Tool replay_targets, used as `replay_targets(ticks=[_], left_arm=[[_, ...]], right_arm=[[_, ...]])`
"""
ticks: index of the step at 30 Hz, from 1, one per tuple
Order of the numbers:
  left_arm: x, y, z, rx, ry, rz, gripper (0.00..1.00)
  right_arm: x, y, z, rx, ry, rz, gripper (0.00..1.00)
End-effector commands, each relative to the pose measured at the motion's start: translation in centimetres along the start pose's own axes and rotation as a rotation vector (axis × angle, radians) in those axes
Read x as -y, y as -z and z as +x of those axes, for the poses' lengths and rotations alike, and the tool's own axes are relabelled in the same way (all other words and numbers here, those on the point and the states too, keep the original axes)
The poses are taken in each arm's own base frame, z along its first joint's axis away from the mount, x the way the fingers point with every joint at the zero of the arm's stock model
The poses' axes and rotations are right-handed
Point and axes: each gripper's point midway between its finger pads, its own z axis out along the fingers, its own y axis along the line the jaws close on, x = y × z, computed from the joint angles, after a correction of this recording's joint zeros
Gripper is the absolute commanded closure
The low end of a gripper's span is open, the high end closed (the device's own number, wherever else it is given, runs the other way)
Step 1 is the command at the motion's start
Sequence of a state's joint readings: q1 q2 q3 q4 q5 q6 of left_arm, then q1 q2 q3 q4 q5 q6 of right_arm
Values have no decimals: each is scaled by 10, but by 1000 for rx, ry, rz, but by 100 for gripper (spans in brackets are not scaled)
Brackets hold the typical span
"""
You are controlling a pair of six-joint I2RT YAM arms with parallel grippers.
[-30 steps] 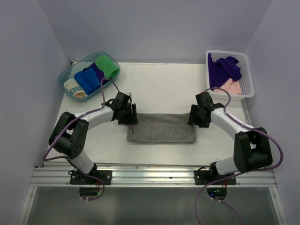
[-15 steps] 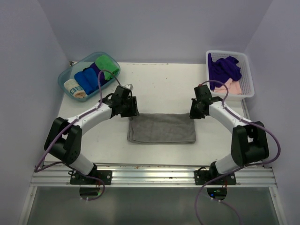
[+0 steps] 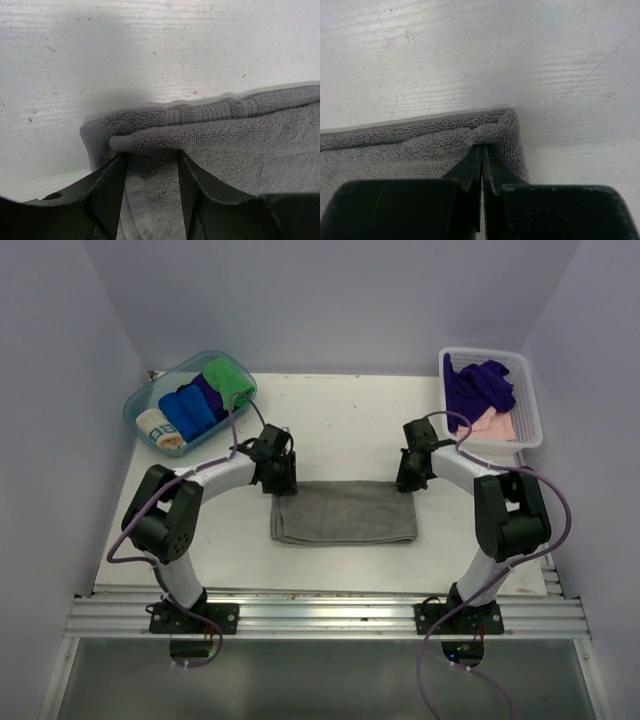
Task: Roll the towels
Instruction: Fold the towel
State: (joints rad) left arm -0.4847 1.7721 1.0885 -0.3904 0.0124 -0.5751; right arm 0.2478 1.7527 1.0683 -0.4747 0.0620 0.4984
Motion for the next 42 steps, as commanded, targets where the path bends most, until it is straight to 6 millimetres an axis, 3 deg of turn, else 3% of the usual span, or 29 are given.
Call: replay_targets(ticks=[1,2,8,14,18,19,21,22,24,25,27,28,30,31,34,39,42], left_arm=[[-14,-8,-12,14,0,-65,51],[-14,-11,-12,9,-3,-68,51],[-12,-31,-29,-5,-24,-95,51],[9,-61,-68,6,-54,-79,50],[49,-86,-91,12,-89,18,50],[63,-92,-105,33,-99,46,50],[87,-92,-107,24,-133,92,51],[102,-87,-123,63,-163,114,51],[121,-75,-127,89,-214,115,50],[132,-57,-140,132,-240,133,50],[138,-38,-149,173,-256,136,48],[140,-18,-158,210,-273,143,47],[127,0,-170,260,-274,66,43],[126,17,-177,288,-283,59,42],[115,41,-182,307,-271,29,41],[99,57,-171,301,-231,17,40],[85,63,-162,295,-208,-14,40]], right_arm=[[22,-5,20,-11,-15,70,100],[20,-2,17,3,-20,62,100],[31,12,48,-11,-40,48,100],[25,31,102,-46,-23,4,100],[-1,48,166,-110,52,-52,100],[-7,56,171,-102,63,-79,100],[-8,67,177,-91,95,-78,100],[-12,79,170,-47,98,-113,100],[-11,94,150,44,110,-116,99],[-13,101,141,87,115,-135,98],[-24,116,122,164,142,-180,96],[-30,119,117,173,156,-195,96],[-50,121,114,151,191,-245,100],[-62,123,121,115,213,-301,100],[-92,124,142,96,310,-374,100],[-132,126,183,32,470,-468,100],[-152,125,198,24,537,-498,100]])
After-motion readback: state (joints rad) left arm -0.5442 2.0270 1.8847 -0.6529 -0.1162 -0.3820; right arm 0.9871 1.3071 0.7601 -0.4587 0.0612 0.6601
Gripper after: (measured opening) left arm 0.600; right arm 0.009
